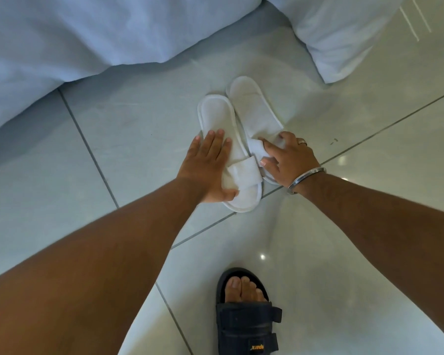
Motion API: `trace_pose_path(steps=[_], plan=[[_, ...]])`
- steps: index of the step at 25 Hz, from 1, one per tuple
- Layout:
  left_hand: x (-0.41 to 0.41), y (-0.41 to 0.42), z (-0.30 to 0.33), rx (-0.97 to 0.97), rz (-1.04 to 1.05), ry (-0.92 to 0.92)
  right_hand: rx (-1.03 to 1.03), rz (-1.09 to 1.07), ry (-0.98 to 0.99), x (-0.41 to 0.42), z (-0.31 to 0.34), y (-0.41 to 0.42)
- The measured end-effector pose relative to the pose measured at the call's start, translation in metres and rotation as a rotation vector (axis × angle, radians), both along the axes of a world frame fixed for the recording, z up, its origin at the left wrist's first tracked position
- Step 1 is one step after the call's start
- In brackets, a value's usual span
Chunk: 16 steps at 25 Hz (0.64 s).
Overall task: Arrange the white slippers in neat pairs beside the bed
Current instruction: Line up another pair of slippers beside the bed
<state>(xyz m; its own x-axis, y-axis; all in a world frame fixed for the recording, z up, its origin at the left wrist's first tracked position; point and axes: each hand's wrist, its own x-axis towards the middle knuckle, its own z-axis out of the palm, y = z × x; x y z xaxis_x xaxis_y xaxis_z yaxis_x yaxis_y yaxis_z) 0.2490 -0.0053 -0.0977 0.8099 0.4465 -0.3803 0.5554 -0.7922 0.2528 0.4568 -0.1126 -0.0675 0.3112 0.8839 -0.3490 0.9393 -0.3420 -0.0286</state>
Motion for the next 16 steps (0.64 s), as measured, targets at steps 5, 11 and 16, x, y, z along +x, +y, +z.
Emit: trace_pose_path(steps=[5,11,16], plan=[[0.000,0.005,-0.001,0.021,-0.017,0.010,-0.002,-0.017,0.019,-0.001,-0.001,-0.006],[0.004,0.004,-0.002,0.018,0.057,0.020,-0.024,-0.061,0.004,0.004,0.001,0.004],[0.007,0.011,-0.001,0.009,0.050,0.011,-0.026,-0.038,0.009,0.006,0.002,0.004]])
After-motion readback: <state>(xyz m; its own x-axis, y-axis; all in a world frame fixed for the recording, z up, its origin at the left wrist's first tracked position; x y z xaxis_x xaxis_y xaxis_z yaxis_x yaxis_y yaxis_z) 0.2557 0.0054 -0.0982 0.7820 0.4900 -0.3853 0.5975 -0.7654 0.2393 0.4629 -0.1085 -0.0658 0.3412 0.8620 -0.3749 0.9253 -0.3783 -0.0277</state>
